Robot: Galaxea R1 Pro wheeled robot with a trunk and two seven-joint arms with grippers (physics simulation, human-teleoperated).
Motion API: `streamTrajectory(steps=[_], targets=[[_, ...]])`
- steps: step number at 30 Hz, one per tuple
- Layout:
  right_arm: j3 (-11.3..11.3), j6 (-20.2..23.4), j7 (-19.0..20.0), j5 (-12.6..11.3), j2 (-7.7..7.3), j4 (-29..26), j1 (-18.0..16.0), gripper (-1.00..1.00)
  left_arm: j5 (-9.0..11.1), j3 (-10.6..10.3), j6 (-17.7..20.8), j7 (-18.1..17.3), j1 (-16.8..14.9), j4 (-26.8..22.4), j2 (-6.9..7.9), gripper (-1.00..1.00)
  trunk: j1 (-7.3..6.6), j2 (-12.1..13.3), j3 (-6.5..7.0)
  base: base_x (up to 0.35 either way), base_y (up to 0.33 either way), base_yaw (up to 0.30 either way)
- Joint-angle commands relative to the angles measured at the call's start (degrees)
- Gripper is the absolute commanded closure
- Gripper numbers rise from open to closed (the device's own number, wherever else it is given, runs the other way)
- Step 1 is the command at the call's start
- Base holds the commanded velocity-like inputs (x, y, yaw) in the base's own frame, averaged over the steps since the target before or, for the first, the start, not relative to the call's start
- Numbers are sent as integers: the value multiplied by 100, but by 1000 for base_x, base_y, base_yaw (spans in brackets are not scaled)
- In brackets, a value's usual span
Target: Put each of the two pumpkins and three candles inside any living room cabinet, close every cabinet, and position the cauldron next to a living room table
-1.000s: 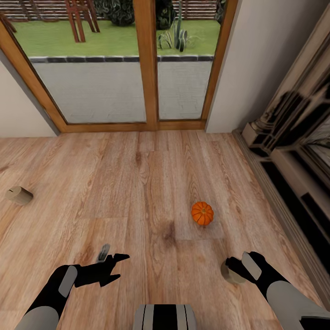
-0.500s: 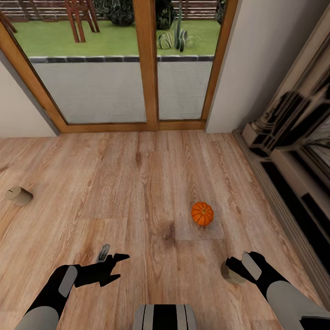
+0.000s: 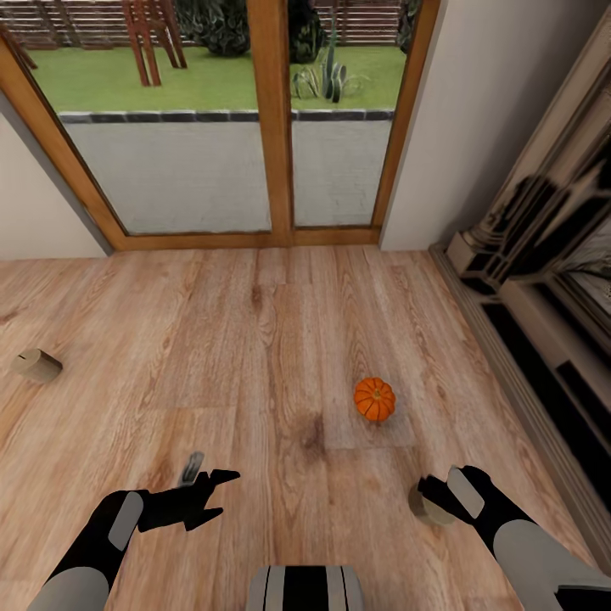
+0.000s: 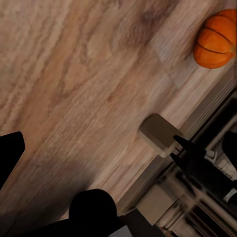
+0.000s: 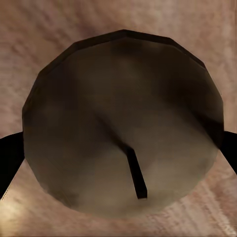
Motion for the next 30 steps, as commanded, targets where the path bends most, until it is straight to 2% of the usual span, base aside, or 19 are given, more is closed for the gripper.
streamTrajectory(steps=[1, 8, 14, 30], targets=[[0, 1, 0, 1, 0, 1, -1, 100, -4, 0, -1, 1, 0, 0, 0, -100, -2, 2, 23, 0, 0, 0], [17, 34, 6, 15, 10, -21, 1, 100, -6, -7, -1, 2, 0, 0, 0, -100, -20, 11, 178, 0, 0, 0], [61, 81, -2, 41, 81, -67, 1, 100, -6, -14, -1, 9, 0, 0, 0, -100, -36, 19, 311, 0, 0, 0], [63, 185, 17, 39, 106, -136, -7, 100, -7, -18, -9, 20, 0, 7, 0, -100, -77, 40, 665, 0, 0, 0]])
